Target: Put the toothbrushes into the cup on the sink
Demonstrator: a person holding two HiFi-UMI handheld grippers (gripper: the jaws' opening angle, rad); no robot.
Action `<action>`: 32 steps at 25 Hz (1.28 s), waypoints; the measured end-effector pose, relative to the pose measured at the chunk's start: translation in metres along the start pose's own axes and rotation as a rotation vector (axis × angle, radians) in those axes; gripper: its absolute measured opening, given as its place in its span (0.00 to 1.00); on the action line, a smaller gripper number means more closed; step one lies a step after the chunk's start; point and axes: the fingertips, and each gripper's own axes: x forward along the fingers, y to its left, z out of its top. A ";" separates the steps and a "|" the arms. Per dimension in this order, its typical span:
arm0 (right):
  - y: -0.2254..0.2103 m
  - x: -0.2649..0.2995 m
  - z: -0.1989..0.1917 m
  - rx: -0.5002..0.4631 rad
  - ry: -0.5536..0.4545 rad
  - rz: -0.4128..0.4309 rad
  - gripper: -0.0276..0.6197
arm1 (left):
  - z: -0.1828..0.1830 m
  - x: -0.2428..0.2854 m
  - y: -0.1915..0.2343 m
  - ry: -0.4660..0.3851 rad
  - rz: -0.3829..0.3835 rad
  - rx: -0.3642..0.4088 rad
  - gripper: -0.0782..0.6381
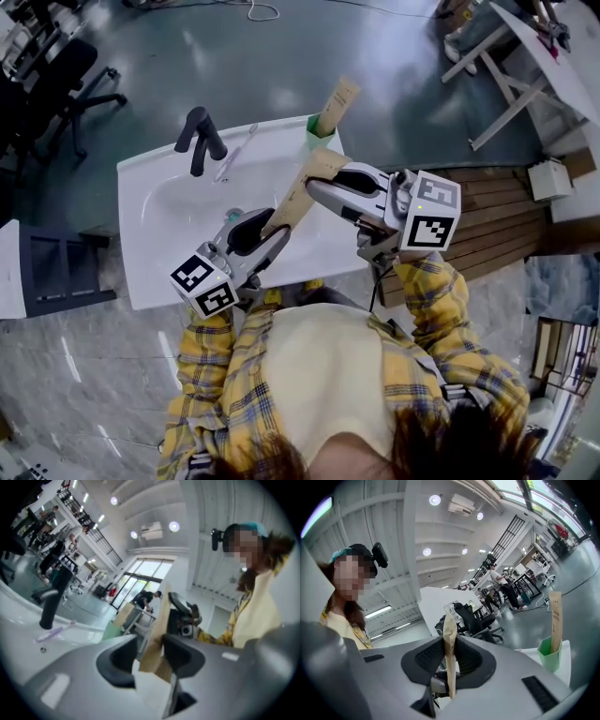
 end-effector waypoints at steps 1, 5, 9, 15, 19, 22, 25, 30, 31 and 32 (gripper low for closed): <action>-0.001 -0.002 0.004 -0.005 -0.007 -0.003 0.15 | 0.001 0.000 0.002 -0.004 0.008 -0.004 0.34; -0.007 -0.009 0.021 -0.030 -0.040 -0.020 0.15 | 0.001 -0.003 0.012 -0.015 0.057 -0.005 0.34; -0.015 -0.018 0.037 -0.054 -0.078 -0.059 0.15 | 0.006 -0.008 0.028 -0.038 0.166 0.005 0.34; -0.031 -0.027 0.056 -0.144 -0.119 -0.182 0.15 | 0.020 -0.011 0.043 -0.019 0.336 0.106 0.34; -0.048 -0.029 0.064 -0.238 -0.140 -0.309 0.15 | 0.022 -0.004 0.040 -0.008 0.386 0.145 0.34; -0.062 -0.029 0.068 -0.319 -0.143 -0.396 0.15 | 0.023 0.002 0.037 -0.004 0.421 0.178 0.32; -0.076 -0.033 0.073 -0.365 -0.161 -0.467 0.15 | 0.023 0.007 0.032 -0.003 0.436 0.202 0.29; -0.101 -0.043 0.079 -0.448 -0.206 -0.595 0.15 | 0.024 0.009 0.028 -0.011 0.452 0.219 0.27; -0.106 -0.045 0.080 -0.467 -0.212 -0.622 0.15 | 0.023 0.009 0.028 -0.010 0.457 0.220 0.26; -0.111 -0.047 0.081 -0.483 -0.218 -0.645 0.15 | 0.022 0.010 0.029 -0.007 0.460 0.220 0.25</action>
